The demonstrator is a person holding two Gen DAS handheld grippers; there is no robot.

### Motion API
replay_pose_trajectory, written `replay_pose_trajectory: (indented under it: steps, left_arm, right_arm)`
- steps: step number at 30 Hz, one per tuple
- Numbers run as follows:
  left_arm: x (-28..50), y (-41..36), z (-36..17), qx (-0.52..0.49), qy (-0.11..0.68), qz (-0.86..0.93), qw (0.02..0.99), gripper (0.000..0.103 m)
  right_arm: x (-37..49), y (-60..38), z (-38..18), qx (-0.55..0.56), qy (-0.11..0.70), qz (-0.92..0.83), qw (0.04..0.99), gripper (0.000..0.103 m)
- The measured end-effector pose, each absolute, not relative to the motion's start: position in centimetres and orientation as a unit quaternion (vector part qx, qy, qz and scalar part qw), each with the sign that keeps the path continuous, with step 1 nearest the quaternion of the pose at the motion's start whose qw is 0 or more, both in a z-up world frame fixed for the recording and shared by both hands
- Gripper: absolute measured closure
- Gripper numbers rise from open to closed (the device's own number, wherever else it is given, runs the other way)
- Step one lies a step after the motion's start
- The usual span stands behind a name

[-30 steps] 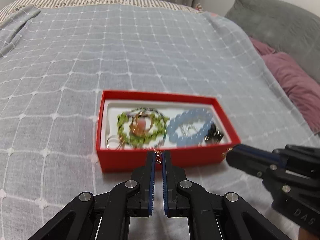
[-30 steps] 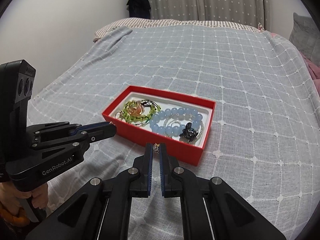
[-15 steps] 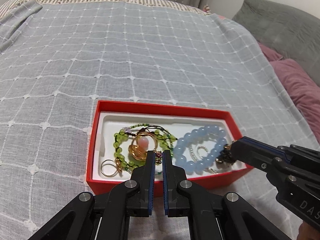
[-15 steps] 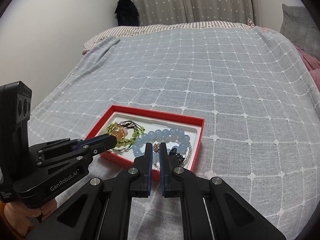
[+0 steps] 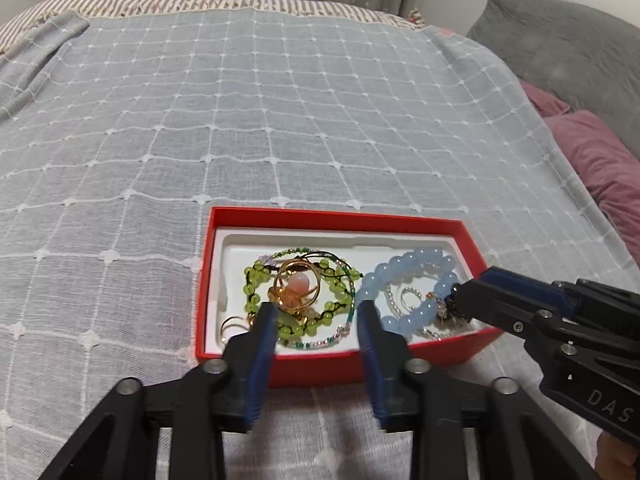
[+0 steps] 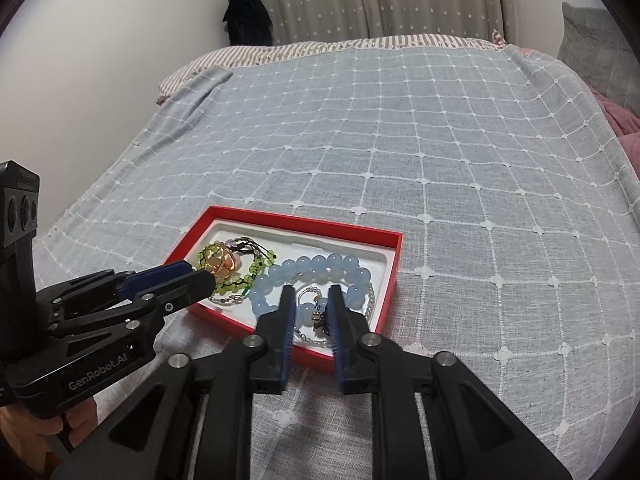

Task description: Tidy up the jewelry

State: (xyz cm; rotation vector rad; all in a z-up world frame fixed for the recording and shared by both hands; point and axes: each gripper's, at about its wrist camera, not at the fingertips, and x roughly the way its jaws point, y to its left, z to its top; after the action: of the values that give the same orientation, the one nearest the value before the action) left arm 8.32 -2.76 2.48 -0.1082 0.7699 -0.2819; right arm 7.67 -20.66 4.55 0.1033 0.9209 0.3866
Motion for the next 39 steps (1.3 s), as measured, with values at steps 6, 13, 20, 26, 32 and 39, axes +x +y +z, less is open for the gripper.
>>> replay_pose_trajectory:
  steps: [6, 13, 20, 26, 32, 39]
  left_arm:
    - [6.3, -2.1, 3.3, -0.037, 0.37, -0.132, 0.919, 0.044]
    - [4.0, -1.4, 3.8, -0.032, 0.374, -0.111, 0.92, 0.016]
    - [2.0, -1.4, 3.5, -0.022, 0.4, -0.083, 0.912, 0.005]
    - [0.9, -1.2, 2.9, -0.024, 0.425, -0.05, 0.904, 0.001]
    - [0.3, -1.2, 2.4, 0.0, 0.43, -0.016, 0.903, 0.001]
    - [0.4, -0.8, 2.4, -0.012, 0.427, -0.011, 0.904, 0.001]
  right_arm:
    - [5.5, -21.4, 5.6, 0.037, 0.438, 0.186, 0.879, 0.064]
    - [2.9, -22.5, 6.2, 0.028, 0.451, 0.162, 0.877, 0.043]
    - [0.6, -22.3, 6.6, -0.007, 0.478, 0.12, 0.87, 0.033]
    - [-1.2, -21.9, 7.2, -0.013, 0.489, 0.103, 0.866, 0.02]
    - [-1.9, -21.0, 7.2, -0.038, 0.491, 0.085, 0.866, 0.006]
    - [-1.3, -20.4, 6.2, -0.062, 0.495, 0.075, 0.863, 0.006]
